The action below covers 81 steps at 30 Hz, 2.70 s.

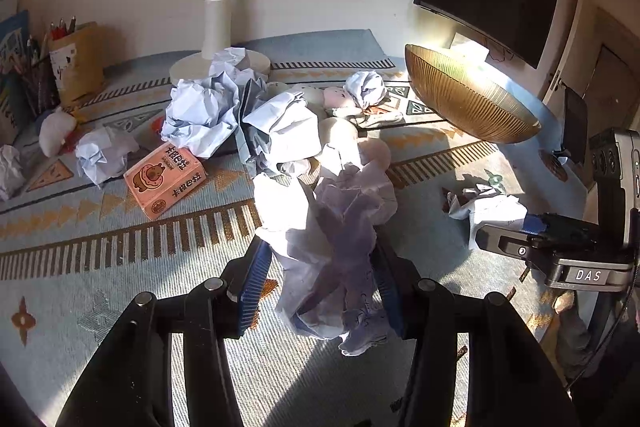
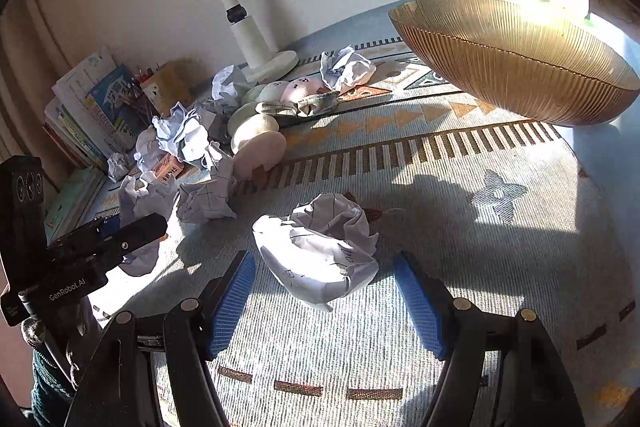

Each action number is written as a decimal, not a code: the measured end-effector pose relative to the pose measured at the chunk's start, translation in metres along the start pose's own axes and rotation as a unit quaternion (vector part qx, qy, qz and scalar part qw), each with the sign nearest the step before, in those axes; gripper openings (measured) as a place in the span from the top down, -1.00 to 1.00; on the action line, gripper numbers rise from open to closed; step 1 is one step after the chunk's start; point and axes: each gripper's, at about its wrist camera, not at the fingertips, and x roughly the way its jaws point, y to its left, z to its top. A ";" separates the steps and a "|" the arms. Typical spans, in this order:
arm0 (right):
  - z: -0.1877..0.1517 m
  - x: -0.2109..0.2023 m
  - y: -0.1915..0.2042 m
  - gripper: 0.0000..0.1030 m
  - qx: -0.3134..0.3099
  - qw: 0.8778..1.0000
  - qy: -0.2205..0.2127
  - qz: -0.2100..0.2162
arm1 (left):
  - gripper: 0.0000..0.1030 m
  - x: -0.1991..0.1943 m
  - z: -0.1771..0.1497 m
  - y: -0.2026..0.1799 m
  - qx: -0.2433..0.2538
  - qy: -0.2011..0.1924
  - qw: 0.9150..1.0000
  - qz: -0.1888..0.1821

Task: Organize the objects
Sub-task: 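Carry crumpled paper in the left tool while the right tool carries another paper ball toward the amber bowl, then open both tools over the amber bowl to drop the paper balls, then grasp another crumpled paper with the right tool and drop it into the bowl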

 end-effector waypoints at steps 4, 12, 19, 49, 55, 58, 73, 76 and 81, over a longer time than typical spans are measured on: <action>0.003 -0.004 0.002 0.07 0.001 1.000 -0.010 -0.002 | 0.05 0.000 0.000 0.000 -0.001 0.000 1.000 0.004; 0.020 -0.038 0.011 0.11 -0.023 0.998 -0.062 -0.023 | 0.16 -0.024 0.012 -0.010 -0.007 -0.025 1.000 0.013; 0.075 -0.123 -0.026 0.10 0.042 0.967 -0.204 -0.146 | 0.16 -0.044 0.097 -0.066 0.018 -0.077 0.993 -0.091; 0.084 -0.146 -0.043 -0.84 0.053 0.966 -0.190 -0.166 | -0.18 0.050 0.202 -0.140 0.023 -0.027 0.976 -0.217; 0.051 -0.072 -0.028 -0.88 0.041 0.990 -0.091 -0.095 | -0.63 0.019 0.142 -0.075 -0.013 -0.027 0.985 -0.171; 0.053 -0.031 -0.006 -0.88 0.031 0.991 -0.070 -0.111 | -0.63 -0.005 0.104 -0.043 -0.040 -0.037 0.988 -0.144; 0.084 -0.038 0.031 0.09 0.002 0.986 -0.112 -0.121 | -0.73 -0.037 0.030 0.074 -0.151 -0.055 0.986 -0.035; 0.108 -0.072 0.022 0.04 -0.001 0.968 -0.167 -0.186 | -0.73 -0.028 0.025 0.082 -0.158 -0.051 0.986 -0.024; 0.146 -0.050 -0.046 -0.65 0.032 0.961 -0.098 -0.257 | -0.73 -0.021 0.013 0.086 -0.173 -0.057 0.983 0.002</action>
